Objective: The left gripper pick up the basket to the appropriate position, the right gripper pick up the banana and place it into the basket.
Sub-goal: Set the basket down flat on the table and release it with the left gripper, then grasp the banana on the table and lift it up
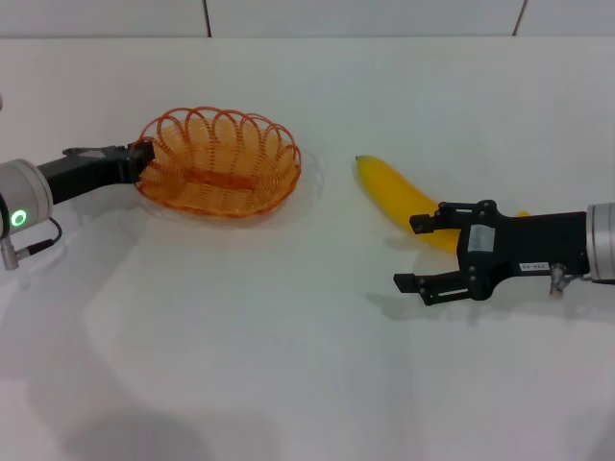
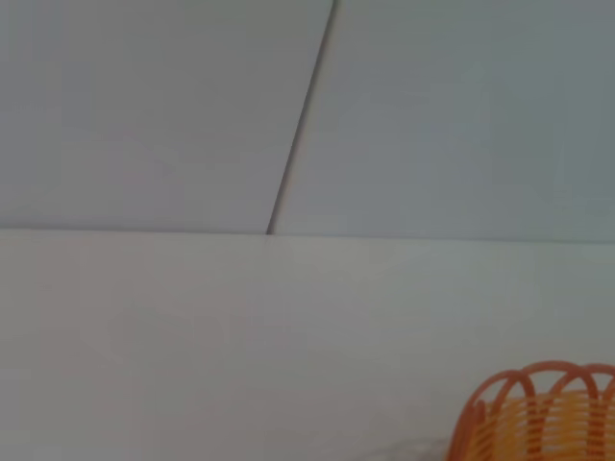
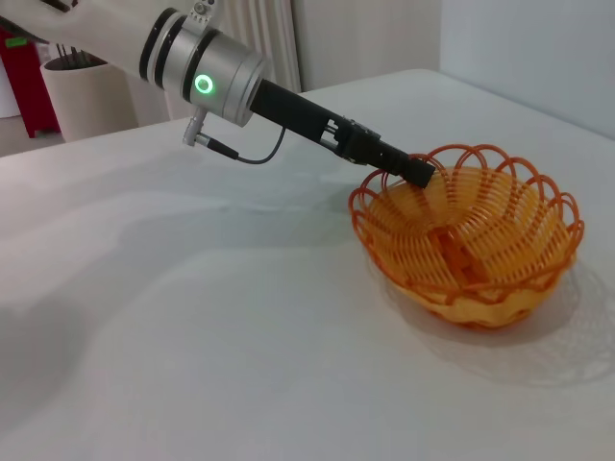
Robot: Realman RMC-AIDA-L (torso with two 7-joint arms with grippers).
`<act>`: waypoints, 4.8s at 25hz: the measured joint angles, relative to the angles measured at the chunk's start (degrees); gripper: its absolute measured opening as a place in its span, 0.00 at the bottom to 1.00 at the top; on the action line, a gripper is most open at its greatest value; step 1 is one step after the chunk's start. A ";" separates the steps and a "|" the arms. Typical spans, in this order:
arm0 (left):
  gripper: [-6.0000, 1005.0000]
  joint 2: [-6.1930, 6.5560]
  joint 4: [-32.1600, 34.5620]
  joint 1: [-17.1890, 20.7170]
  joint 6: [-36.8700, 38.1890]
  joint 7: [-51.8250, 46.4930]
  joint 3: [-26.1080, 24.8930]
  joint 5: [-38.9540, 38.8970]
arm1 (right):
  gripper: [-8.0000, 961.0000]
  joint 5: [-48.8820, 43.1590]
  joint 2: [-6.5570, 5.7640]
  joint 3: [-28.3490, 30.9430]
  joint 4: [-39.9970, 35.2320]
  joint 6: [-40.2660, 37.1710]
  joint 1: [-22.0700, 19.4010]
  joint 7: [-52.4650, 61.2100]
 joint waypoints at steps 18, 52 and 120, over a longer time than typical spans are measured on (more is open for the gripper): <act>0.16 -0.07 0.00 0.49 0.48 1.70 0.17 -0.05 | 0.92 -0.08 0.00 -0.82 0.17 0.01 0.23 0.54; 0.83 0.37 8.93 14.02 16.02 21.35 2.21 -5.29 | 0.92 2.08 0.00 -0.55 -1.86 0.27 0.05 -0.02; 0.83 3.10 9.49 18.27 25.14 23.03 1.67 -4.26 | 0.90 -40.27 0.28 -27.37 -27.95 10.50 4.14 49.93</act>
